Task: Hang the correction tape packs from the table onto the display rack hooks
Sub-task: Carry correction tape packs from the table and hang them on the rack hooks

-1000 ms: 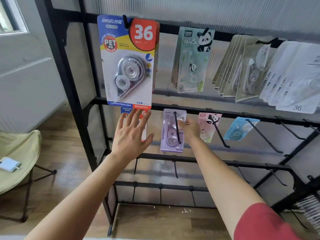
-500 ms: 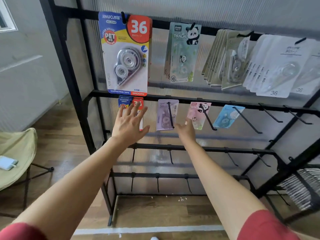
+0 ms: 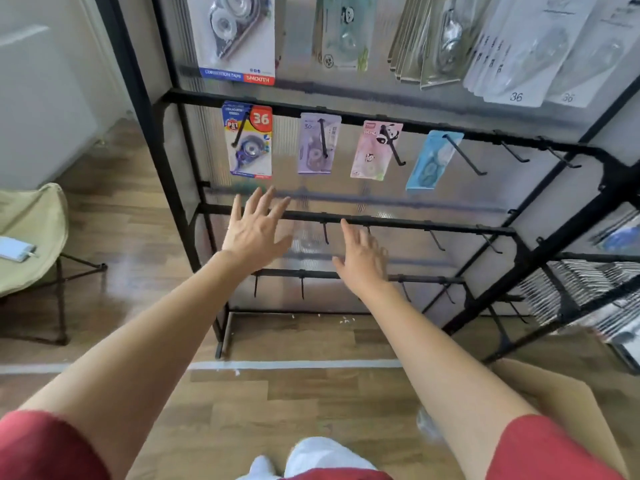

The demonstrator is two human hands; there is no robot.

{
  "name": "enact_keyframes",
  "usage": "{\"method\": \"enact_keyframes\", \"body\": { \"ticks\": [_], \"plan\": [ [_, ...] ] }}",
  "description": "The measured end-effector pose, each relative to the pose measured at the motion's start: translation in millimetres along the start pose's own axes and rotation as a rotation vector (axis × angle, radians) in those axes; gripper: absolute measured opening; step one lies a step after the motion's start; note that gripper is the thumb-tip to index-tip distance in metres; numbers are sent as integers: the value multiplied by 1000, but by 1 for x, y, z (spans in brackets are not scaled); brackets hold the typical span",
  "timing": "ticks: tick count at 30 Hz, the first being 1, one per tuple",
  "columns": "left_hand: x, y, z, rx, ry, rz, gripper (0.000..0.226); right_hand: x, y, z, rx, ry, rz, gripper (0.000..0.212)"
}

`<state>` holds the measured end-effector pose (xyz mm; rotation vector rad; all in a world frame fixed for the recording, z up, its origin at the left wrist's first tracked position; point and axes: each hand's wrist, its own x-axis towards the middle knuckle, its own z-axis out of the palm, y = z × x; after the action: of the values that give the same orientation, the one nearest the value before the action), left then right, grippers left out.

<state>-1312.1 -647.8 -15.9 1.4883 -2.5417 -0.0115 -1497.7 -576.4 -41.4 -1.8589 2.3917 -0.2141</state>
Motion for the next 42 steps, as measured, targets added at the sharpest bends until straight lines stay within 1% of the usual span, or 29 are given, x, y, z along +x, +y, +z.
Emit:
{"method": "enact_keyframes", "body": {
  "ticks": [2, 4, 7, 11, 14, 20, 26, 33, 38, 42],
  "plan": [
    [-24, 10, 13, -35, -27, -73, 70, -17, 4, 9, -62, -52, -34, 72],
    [-48, 20, 24, -50, -28, -136, 70, -33, 8, 17, -84, -69, -75, 71],
    [-87, 40, 35, -72, 2, -219, 69, -61, 13, 26, -11, -91, -78, 72],
    [-151, 73, 43, -78, -9, -311, 69, -113, 27, 37, 49, -178, -70, 74],
    [-207, 92, 49, -54, -53, -365, 71, -154, 36, 47, 55, -230, -117, 73],
    [-317, 109, 44, -24, -102, -589, 74, -225, 19, 62, 50, -322, -271, 73],
    [-419, 94, 25, 11, -105, -850, 76, -275, -28, 69, -16, -396, -451, 72],
    [-537, 67, 5, 25, -62, -1127, 73, -349, -122, 86, -45, -443, -687, 74],
    [-626, 42, -17, 13, -14, -1276, 73, -419, -194, 95, -58, -483, -833, 72],
    [-694, 20, -39, 21, 22, -1360, 73, -474, -249, 106, -36, -517, -903, 72]
  ]
}}
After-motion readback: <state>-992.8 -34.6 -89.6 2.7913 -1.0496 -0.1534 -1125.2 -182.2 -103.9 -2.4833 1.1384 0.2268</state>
